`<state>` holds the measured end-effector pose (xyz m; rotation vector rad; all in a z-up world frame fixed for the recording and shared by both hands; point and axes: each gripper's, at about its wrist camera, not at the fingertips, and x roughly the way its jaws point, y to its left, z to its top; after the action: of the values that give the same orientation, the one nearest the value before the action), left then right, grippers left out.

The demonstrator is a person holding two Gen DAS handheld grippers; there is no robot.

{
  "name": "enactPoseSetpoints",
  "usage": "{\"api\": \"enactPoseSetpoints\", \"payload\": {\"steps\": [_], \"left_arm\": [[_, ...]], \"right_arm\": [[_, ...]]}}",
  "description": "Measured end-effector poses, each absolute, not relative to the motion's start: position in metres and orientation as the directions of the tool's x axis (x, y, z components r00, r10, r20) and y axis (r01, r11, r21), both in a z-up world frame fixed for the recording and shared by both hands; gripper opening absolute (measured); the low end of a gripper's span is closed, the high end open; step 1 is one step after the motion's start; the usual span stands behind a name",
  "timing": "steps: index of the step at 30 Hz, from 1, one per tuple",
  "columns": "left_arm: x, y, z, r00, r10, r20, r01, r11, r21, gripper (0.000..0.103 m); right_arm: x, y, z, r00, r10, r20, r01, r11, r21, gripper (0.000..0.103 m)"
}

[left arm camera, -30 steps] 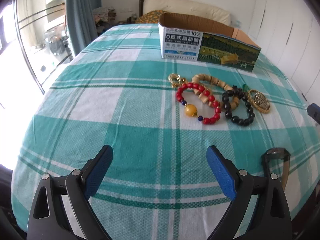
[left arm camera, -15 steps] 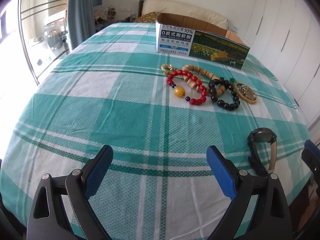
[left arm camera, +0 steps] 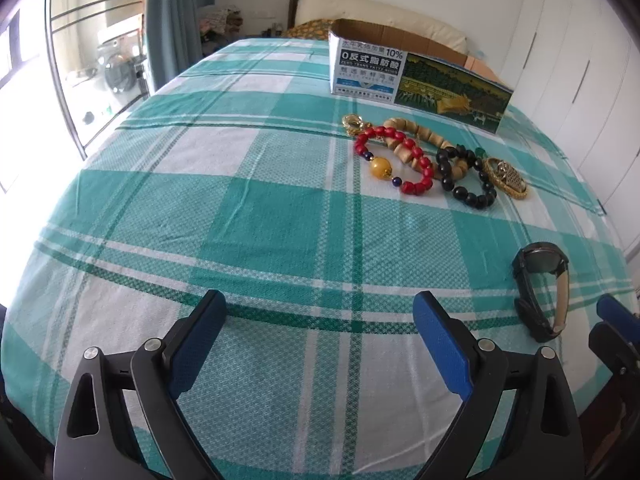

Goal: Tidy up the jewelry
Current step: 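Grasp the black wristwatch with the right tool, then grasp and lift the red bead bracelet with the left tool while the right tool holds the watch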

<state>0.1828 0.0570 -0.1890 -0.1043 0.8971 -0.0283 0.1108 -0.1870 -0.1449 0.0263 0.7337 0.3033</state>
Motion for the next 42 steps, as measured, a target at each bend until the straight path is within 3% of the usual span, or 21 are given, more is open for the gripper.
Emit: {"api": "enactPoseSetpoints", "payload": {"steps": [11, 16, 22, 33, 37, 42], "left_arm": [[0.185, 0.058, -0.193, 0.62, -0.038, -0.784, -0.033, 0.997, -0.074, 0.1], [0.186, 0.055, -0.196, 0.615, 0.009, -0.789, -0.039, 0.999, -0.019, 0.102], [0.186, 0.053, -0.198, 0.616, 0.029, -0.787, -0.043, 0.999, 0.003, 0.103], [0.188, 0.053, -0.198, 0.608, 0.03, -0.793, -0.041, 0.999, 0.006, 0.103], [0.189, 0.051, -0.199, 0.612, 0.036, -0.79, -0.048, 0.999, 0.009, 0.103], [0.19, 0.051, -0.198, 0.613, 0.027, -0.789, -0.032, 0.999, 0.01, 0.103]], "right_arm": [[0.128, -0.181, -0.157, 0.657, 0.289, -0.696, -0.224, 0.957, 0.186, 0.052], [0.118, -0.164, -0.149, 0.714, 0.217, -0.665, -0.255, 0.966, 0.042, 0.052], [0.138, -0.147, -0.171, 0.649, 0.16, -0.744, -0.249, 0.969, -0.008, 0.053], [0.144, -0.179, -0.163, 0.678, 0.284, -0.678, -0.168, 0.958, 0.234, 0.053], [0.148, -0.186, -0.164, 0.689, 0.24, -0.684, -0.122, 0.969, 0.216, 0.053], [0.158, -0.193, -0.177, 0.653, 0.179, -0.736, -0.077, 0.982, 0.17, 0.018]]}}
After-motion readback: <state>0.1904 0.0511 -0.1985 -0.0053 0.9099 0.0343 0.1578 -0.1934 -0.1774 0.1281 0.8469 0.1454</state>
